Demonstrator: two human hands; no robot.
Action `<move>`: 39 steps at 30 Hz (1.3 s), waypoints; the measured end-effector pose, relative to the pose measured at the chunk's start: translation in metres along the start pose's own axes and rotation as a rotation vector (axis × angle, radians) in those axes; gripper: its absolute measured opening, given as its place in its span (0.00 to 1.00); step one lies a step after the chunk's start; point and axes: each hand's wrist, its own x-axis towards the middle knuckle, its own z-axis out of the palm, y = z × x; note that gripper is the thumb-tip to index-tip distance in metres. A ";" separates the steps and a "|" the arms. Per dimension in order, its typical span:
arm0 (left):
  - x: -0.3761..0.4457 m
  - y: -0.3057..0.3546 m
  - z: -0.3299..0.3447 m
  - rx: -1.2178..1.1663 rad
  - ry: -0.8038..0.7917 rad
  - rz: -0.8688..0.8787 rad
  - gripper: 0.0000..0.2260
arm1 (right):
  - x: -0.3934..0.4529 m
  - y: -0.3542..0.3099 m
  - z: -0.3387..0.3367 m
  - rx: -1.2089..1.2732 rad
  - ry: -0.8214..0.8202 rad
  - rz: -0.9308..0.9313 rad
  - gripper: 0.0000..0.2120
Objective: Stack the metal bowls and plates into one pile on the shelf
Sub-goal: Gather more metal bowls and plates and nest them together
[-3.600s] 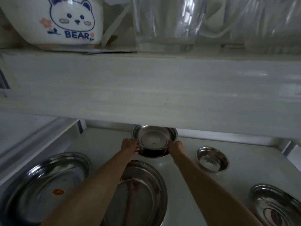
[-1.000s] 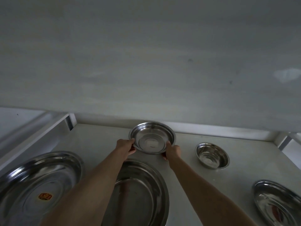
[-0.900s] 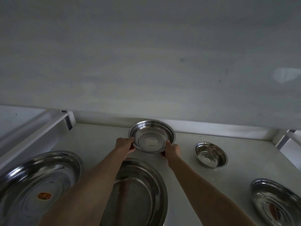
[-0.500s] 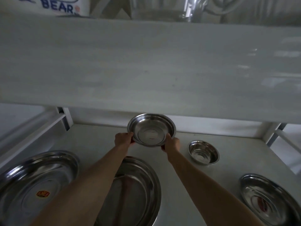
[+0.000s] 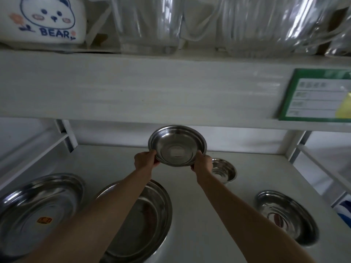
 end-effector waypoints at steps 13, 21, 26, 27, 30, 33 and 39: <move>-0.077 -0.013 0.028 -0.046 -0.046 -0.008 0.07 | -0.017 0.002 -0.072 -0.001 0.062 0.018 0.16; -0.117 -0.039 0.033 -0.069 -0.047 0.019 0.06 | -0.041 0.016 -0.116 0.029 0.057 -0.033 0.13; -0.139 -0.069 0.028 -0.065 -0.049 0.033 0.09 | -0.055 0.031 -0.140 0.006 0.031 -0.039 0.17; -0.144 -0.076 0.027 -0.080 -0.050 0.031 0.07 | -0.058 0.036 -0.145 -0.006 0.025 -0.043 0.17; -0.162 -0.094 0.024 -0.112 -0.044 0.047 0.07 | -0.067 0.050 -0.159 -0.038 0.011 -0.034 0.18; -0.180 -0.108 0.018 -0.128 -0.059 0.054 0.07 | -0.074 0.066 -0.169 -0.044 0.015 -0.008 0.18; -0.197 -0.145 -0.002 -0.049 -0.106 0.075 0.05 | -0.092 0.103 -0.183 -0.039 -0.035 0.064 0.18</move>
